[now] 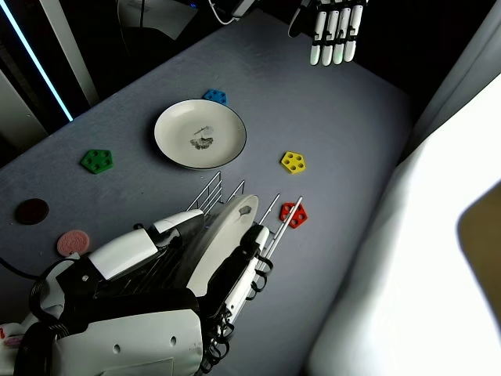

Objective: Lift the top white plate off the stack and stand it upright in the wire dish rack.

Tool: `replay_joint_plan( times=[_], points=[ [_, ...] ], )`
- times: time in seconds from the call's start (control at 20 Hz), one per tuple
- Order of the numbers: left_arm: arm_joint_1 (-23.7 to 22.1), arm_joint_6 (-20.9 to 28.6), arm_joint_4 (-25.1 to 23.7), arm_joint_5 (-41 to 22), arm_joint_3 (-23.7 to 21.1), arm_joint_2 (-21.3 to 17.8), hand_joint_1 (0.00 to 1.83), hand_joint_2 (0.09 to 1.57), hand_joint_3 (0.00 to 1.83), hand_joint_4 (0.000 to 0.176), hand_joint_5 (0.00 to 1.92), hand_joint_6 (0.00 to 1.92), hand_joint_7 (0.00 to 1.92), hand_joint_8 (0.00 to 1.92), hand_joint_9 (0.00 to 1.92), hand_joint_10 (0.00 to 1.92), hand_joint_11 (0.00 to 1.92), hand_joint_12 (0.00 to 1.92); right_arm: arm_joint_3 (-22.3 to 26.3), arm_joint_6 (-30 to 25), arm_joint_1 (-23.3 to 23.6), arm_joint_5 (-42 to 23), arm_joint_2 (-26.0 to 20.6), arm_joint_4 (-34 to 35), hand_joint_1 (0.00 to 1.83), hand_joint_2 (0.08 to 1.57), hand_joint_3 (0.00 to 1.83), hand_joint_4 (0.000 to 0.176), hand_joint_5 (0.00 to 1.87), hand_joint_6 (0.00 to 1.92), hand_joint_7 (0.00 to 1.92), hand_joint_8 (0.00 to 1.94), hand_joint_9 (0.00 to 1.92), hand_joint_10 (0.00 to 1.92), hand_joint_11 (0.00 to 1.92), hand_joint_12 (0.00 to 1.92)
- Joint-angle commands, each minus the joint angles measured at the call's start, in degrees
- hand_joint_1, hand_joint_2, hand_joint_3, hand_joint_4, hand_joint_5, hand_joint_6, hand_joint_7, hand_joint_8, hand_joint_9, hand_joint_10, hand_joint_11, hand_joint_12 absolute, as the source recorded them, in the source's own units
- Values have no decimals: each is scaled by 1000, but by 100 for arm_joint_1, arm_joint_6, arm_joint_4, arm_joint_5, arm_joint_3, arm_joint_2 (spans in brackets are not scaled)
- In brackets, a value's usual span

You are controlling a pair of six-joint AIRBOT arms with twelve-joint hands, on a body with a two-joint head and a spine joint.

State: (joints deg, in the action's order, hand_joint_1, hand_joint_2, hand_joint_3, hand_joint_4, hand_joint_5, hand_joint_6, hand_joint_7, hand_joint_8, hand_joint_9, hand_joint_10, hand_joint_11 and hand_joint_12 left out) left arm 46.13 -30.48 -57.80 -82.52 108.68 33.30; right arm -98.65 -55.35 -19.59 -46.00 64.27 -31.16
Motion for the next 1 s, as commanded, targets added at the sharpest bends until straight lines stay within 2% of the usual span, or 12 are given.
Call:
replay_joint_plan(
  times=[0.0,0.25,0.75,0.95],
  points=[
    [-93,-47,483,-409,32,-63,96,942,0,0,85,2,128,2,125,3,112,5,-47,-98,25,-484,-81,412,1207,985,0,0,892,8,918,7,973,4,1040,63],
    [-92,-47,444,-456,45,-62,94,940,0,0,82,2,123,0,117,0,112,5,-42,-95,25,-484,-81,427,1168,1013,8,0,875,0,901,0,954,2,1012,44],
    [-91,-47,426,-460,65,-65,94,944,0,0,74,5,105,4,113,9,116,12,-52,133,57,-589,-81,512,1051,988,0,0,702,0,760,0,837,0,946,8],
    [-91,-48,425,-442,65,-65,93,946,1,0,73,3,102,2,95,3,95,5,-51,261,107,-666,-81,530,953,989,0,0,658,0,690,0,732,0,816,0]
  ],
)
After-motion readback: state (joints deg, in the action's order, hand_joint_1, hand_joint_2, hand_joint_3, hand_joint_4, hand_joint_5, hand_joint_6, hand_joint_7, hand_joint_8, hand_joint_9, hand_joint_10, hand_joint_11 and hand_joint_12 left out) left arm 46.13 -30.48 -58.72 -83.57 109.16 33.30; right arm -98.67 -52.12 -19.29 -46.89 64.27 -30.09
